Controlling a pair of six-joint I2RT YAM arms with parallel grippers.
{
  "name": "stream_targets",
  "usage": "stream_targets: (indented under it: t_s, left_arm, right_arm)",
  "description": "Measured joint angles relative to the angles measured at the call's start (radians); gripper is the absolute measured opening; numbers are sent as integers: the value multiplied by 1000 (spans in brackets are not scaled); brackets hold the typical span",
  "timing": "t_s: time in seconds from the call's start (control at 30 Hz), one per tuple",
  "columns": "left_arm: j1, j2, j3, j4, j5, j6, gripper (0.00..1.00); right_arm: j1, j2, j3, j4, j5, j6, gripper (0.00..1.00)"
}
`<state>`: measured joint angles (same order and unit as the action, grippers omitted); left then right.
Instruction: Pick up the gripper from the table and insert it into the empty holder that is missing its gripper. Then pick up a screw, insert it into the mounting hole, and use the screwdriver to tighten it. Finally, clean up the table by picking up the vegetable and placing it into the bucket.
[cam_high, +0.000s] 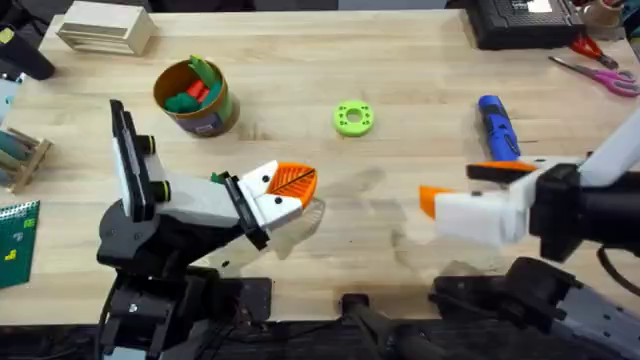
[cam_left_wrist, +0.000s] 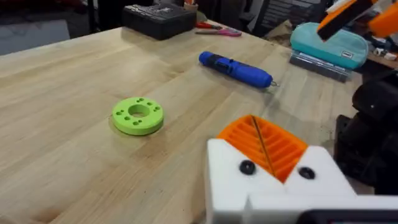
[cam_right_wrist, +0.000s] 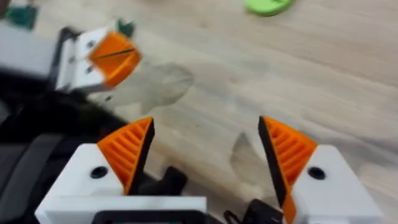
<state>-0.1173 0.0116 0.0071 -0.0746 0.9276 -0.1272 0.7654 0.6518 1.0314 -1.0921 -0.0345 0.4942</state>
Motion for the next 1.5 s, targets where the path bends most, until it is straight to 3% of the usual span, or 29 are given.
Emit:
stream_targets:
  t_s: [0.17, 0.23, 0.27, 0.6, 0.87, 0.9, 1.2, 1.5]
  left_arm:
    - [0, 0, 0, 0, 0, 0, 7]
    - [0, 0, 0, 0, 0, 0, 7]
    - [0, 0, 0, 0, 0, 0, 7]
    - [0, 0, 0, 0, 0, 0, 7]
    - [0, 0, 0, 0, -1, 0, 7]
    - [0, 0, 0, 0, 0, 0, 7]
    - [0, 0, 0, -5, 0, 0, 7]
    - [0, 0, 0, -8, 0, 0, 7]
  right_arm:
    - [-20, 0, -2, -13, 183, 56, 989]
    - [-107, 3, -2, -16, 287, 37, 989]
    - [-222, 36, -2, -16, 317, -18, 989]
    - [-676, 367, -2, 135, 267, -274, 989]
    - [-930, 600, -2, 291, 88, -523, 989]
    - [-995, 672, -2, 349, 54, -598, 989]
    - [-1070, 861, -2, 504, -25, -817, 987]
    - [-1070, 1036, -2, 601, -50, -869, 965]
